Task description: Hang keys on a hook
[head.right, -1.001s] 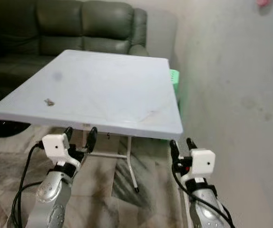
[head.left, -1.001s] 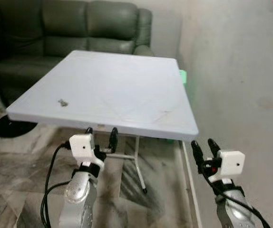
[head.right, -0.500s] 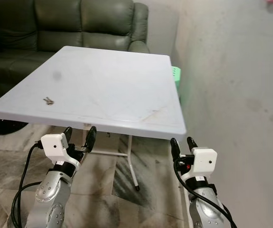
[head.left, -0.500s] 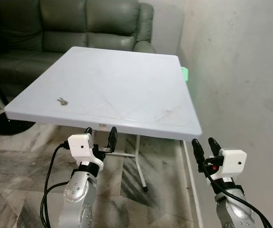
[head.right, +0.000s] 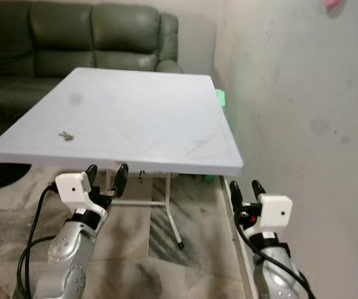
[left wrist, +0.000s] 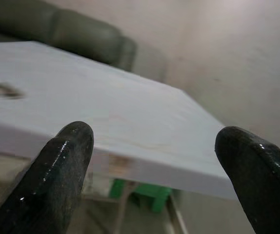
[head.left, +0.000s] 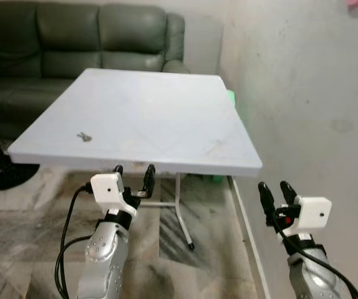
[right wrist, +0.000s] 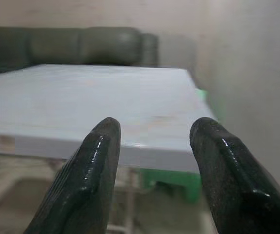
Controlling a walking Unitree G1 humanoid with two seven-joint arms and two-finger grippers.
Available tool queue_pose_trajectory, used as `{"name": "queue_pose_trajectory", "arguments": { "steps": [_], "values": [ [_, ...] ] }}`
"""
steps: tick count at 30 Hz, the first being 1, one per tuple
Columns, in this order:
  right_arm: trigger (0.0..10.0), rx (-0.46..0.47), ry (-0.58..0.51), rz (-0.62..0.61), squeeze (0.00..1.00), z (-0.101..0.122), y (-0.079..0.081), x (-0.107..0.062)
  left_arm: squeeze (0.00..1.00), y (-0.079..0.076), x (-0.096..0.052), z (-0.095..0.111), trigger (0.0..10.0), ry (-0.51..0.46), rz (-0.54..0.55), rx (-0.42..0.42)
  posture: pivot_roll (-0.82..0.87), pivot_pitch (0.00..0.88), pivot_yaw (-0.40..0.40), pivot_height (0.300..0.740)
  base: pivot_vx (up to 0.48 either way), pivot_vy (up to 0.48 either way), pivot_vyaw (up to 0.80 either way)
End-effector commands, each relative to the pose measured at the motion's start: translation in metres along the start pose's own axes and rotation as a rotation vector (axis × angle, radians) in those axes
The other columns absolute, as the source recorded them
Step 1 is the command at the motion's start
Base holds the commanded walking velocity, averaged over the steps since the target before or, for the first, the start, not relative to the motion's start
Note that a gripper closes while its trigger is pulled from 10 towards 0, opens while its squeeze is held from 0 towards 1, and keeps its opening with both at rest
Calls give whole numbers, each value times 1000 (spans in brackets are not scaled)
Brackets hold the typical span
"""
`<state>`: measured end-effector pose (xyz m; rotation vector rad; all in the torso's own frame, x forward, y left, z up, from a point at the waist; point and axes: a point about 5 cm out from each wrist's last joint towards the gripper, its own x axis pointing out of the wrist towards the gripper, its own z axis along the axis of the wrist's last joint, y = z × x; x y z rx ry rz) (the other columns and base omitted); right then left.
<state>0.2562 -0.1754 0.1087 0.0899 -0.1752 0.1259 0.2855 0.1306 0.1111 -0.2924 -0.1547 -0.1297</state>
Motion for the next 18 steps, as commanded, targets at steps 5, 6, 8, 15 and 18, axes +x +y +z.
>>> {"name": "queue_pose_trajectory", "arguments": {
  "steps": [5, 6, 8, 15, 18],
  "values": [
    [10000, -14, -2, -15, 0, 3, -7, -1, 0, -10, 1, -1, 10000, 3, -19, -25, -2, 42, -68, 740, 0, 422, 0],
    [10000, -13, -1, -15, 0, 3, -7, -1, 0, -10, 1, -2, 10000, 4, -19, -25, -1, 43, -68, 740, 0, 424, 0],
    [10000, -14, -1, -15, 0, 3, -7, -1, 0, -10, 2, -1, 10000, 4, -19, -25, -2, 42, -67, 740, 0, 471, 0],
    [10000, -12, -1, -15, 0, 3, -7, -2, 0, -9, 2, -2, 10000, 4, -19, -28, -1, 38, -68, 740, 0, 475, 0],
    [10000, -11, 1, -15, 0, 3, -7, -2, 0, -9, 2, -1, 10000, 3, -20, -25, -1, 36, -69, 740, 0, 479, 0]
  ]
}}
